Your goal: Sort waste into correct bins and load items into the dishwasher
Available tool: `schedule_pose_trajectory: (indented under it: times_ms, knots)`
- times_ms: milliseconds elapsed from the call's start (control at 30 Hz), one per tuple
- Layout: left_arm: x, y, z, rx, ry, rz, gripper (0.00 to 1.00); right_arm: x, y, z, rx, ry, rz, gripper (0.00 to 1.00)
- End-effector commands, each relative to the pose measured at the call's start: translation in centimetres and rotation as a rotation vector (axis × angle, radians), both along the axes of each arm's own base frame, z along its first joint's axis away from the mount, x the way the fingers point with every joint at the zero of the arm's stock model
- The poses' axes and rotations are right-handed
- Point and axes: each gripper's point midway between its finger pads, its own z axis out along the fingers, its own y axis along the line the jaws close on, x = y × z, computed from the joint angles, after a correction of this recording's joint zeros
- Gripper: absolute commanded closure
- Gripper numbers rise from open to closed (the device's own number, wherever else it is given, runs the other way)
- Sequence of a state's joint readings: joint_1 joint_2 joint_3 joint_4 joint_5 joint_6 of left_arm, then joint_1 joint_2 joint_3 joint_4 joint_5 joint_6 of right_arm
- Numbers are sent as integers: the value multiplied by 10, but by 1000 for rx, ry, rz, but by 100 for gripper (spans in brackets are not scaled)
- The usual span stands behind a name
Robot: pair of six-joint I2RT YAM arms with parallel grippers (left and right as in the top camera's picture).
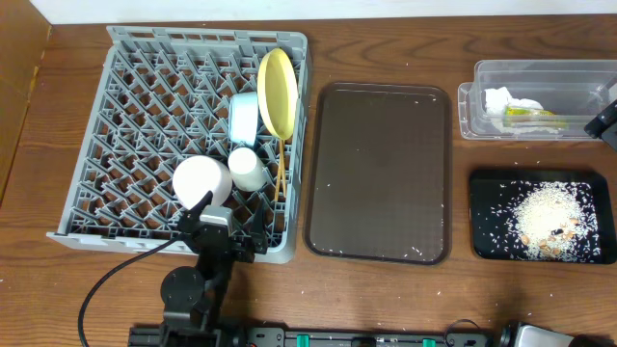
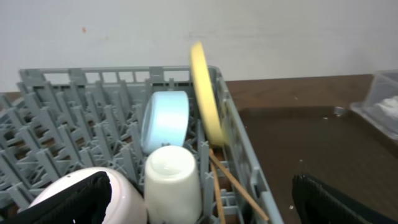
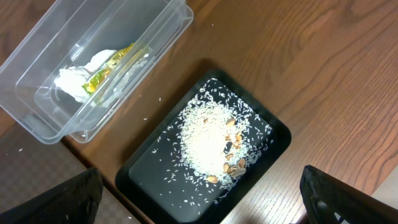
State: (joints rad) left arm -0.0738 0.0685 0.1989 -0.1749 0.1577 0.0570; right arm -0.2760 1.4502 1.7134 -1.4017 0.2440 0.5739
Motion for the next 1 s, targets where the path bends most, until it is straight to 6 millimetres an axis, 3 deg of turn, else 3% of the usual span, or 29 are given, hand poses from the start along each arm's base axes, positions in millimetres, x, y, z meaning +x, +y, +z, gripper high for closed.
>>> schedule_pose_trajectory:
  times_ms: [0,233,433,733,967]
  knots:
    - [5,6,-4,15,-42,35,6,-2,-5,0,-7,2,-27,1]
    - [11,7,-21,13,-69,48,6,-2,-5,0,-7,2,-27,1]
    - [13,36,-41,-156,-21,226,6,-2,-5,0,-7,2,-27,1]
    - [10,52,-54,-169,26,311,6,-2,-5,0,-7,2,-27,1]
    - [10,52,-53,-156,24,306,6,-2,-5,0,-7,2,-27,1]
